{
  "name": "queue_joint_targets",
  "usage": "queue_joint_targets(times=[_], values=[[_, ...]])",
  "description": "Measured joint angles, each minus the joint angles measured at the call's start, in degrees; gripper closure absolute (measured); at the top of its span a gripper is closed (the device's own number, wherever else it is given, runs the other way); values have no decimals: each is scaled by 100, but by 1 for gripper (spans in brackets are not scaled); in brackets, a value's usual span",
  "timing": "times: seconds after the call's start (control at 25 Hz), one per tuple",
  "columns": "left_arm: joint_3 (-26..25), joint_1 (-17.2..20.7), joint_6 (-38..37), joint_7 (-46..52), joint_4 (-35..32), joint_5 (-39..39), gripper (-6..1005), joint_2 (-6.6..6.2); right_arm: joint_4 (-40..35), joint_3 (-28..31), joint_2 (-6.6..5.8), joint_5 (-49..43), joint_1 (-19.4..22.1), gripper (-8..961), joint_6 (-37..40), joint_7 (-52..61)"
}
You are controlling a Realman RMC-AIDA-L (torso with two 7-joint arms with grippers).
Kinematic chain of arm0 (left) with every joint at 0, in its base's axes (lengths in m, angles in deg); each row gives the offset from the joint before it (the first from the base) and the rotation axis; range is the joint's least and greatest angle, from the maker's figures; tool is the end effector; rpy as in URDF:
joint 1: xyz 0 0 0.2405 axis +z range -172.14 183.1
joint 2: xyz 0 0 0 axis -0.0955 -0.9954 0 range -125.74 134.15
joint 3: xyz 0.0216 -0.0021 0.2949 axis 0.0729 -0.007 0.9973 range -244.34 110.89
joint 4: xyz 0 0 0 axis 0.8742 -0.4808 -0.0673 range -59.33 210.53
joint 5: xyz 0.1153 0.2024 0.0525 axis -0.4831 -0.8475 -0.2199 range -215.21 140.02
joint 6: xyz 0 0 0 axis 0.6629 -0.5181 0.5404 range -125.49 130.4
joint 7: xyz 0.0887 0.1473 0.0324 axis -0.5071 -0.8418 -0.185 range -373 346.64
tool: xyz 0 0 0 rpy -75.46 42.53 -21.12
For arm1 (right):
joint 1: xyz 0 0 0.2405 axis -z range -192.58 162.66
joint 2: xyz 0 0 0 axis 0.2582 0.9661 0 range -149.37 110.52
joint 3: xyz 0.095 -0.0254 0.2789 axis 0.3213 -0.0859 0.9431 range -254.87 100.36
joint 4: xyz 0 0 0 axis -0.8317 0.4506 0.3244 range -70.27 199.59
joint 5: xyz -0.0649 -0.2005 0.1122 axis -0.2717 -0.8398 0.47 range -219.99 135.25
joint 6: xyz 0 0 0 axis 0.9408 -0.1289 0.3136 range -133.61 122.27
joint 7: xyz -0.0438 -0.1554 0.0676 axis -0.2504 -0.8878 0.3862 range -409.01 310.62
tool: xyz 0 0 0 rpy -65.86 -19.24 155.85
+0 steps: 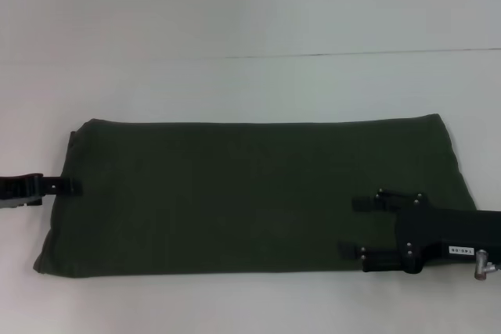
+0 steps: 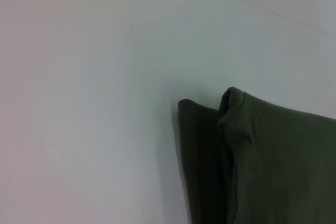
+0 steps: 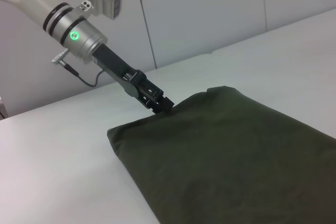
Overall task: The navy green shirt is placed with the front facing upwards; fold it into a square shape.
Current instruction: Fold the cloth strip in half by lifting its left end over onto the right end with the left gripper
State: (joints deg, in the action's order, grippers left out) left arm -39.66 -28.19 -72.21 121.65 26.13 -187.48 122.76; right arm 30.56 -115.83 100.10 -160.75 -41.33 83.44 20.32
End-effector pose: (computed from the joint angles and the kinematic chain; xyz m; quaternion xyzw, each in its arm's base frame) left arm -0.3880 0.4157 0.0191 -0.7360 -0.6172 -0.0707 0.2689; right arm 0.3315 0.3450 -0.0651 -0.9487 0.1957 0.2138 0.1262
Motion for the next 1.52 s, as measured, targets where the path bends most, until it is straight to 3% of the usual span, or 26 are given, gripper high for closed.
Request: queue_joint_targets(times=[1.52], values=[[104,-213,63,77,508,-3,124,-35,0,-75,0,-5,-54,46,-224,144]])
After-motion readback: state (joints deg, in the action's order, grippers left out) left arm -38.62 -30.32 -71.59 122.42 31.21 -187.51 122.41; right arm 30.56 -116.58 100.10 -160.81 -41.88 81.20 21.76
